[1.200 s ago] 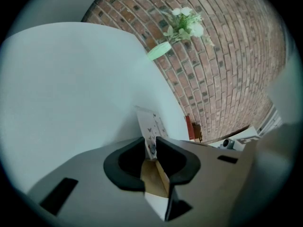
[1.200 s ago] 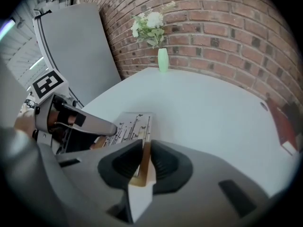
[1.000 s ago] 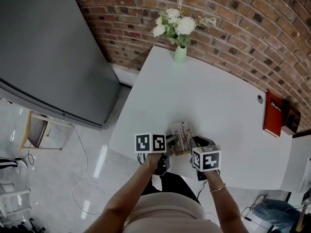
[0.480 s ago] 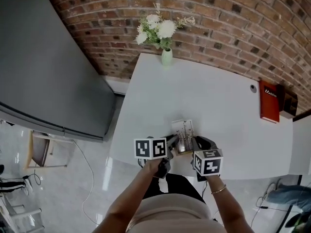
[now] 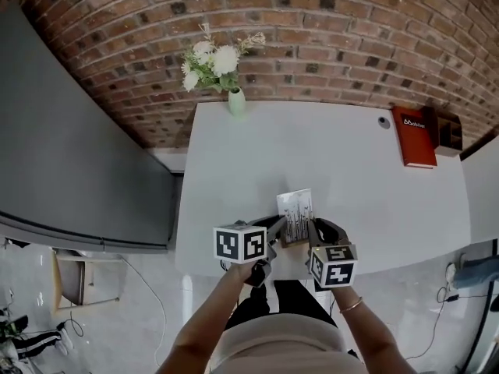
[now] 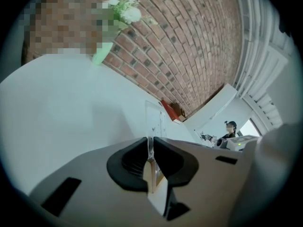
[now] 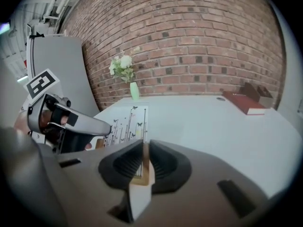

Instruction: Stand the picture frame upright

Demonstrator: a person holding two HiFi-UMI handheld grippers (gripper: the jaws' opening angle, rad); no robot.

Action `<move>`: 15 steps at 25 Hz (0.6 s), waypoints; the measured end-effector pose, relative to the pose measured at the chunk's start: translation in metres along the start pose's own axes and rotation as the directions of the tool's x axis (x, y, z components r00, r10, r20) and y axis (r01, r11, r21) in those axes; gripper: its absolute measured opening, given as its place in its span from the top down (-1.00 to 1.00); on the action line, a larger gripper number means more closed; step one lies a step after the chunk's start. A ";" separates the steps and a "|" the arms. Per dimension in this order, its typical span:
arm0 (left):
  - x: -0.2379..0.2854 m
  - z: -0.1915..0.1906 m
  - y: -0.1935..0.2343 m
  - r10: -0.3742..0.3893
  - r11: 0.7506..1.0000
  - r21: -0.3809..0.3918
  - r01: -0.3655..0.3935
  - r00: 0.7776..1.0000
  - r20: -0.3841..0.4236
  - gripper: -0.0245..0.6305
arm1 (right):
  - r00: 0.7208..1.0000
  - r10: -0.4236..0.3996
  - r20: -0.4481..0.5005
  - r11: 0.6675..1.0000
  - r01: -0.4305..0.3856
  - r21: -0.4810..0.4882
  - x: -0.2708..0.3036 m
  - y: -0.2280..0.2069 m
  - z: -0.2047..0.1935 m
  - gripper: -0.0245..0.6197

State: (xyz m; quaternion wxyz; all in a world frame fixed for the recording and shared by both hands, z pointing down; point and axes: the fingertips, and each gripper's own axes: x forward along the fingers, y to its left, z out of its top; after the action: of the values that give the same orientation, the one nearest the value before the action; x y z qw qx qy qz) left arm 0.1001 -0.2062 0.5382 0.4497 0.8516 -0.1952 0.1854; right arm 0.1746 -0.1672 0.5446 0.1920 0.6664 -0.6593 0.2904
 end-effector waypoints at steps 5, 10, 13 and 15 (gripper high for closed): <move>0.011 0.006 -0.015 -0.044 0.988 0.144 0.048 0.999 -0.031 0.83 | 0.996 -0.062 0.062 0.997 0.059 0.041 -0.011 -0.012 0.000 0.78; 0.024 0.009 -0.028 -0.062 0.952 0.299 0.072 0.997 -0.043 0.83 | 0.985 -0.129 0.119 0.990 0.122 0.067 -0.017 -0.025 -0.001 0.78; 0.029 0.008 -0.031 -0.052 0.926 0.373 0.065 0.998 -0.045 0.83 | 0.979 -0.155 0.132 0.986 0.145 0.086 -0.018 -0.030 -0.005 0.78; 0.031 0.008 -0.034 -0.043 0.905 0.422 0.057 0.998 -0.042 0.82 | 0.975 -0.175 0.138 0.982 0.163 0.097 -0.018 -0.032 -0.008 0.78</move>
State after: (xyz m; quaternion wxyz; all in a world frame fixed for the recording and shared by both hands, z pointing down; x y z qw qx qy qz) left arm 0.1452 -0.2004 0.5254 0.2624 0.9305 -0.1212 0.2251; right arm 0.2064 -0.1461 0.5428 0.1386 0.7471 -0.5995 0.2516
